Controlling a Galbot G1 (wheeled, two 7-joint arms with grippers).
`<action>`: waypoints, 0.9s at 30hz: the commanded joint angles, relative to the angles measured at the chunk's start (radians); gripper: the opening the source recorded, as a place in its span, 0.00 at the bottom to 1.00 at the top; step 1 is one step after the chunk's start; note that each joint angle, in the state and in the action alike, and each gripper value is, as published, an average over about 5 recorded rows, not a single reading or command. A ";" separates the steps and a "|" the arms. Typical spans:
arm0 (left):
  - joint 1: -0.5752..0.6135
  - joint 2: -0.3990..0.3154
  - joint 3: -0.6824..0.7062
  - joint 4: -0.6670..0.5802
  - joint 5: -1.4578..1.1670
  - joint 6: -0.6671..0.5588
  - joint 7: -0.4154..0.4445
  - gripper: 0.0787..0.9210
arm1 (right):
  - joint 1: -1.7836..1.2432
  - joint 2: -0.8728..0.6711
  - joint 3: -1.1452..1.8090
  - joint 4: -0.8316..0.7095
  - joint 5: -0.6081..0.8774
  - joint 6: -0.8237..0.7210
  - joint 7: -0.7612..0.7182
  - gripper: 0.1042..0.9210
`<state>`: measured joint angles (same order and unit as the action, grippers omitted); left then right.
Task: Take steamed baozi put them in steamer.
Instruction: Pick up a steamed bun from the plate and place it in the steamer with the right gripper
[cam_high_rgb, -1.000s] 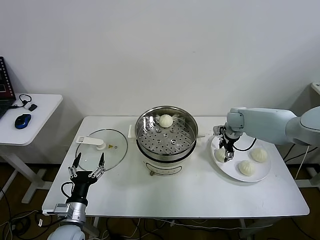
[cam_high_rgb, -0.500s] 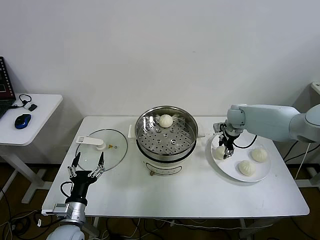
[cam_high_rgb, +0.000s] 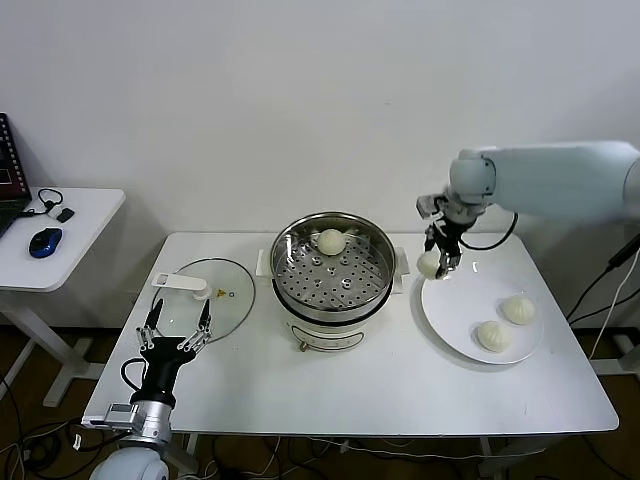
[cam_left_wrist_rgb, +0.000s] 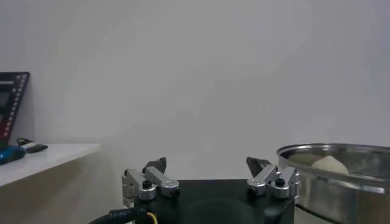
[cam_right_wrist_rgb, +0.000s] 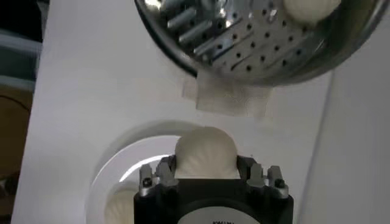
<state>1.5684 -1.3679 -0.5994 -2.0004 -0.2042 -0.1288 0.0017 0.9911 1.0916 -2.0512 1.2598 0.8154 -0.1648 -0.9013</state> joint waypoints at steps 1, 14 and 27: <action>0.003 0.007 0.006 -0.013 0.005 0.002 0.001 0.88 | 0.266 0.062 -0.042 0.193 0.144 -0.058 0.008 0.67; 0.007 0.010 0.013 -0.022 0.006 -0.001 0.001 0.88 | 0.089 0.260 0.212 0.058 0.264 -0.230 0.101 0.64; 0.007 0.014 0.010 -0.015 0.003 -0.004 0.001 0.88 | -0.154 0.347 0.252 -0.026 0.208 -0.278 0.145 0.65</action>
<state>1.5758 -1.3552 -0.5883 -2.0180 -0.2007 -0.1331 0.0028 0.9492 1.3831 -1.8449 1.2711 1.0231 -0.4042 -0.7783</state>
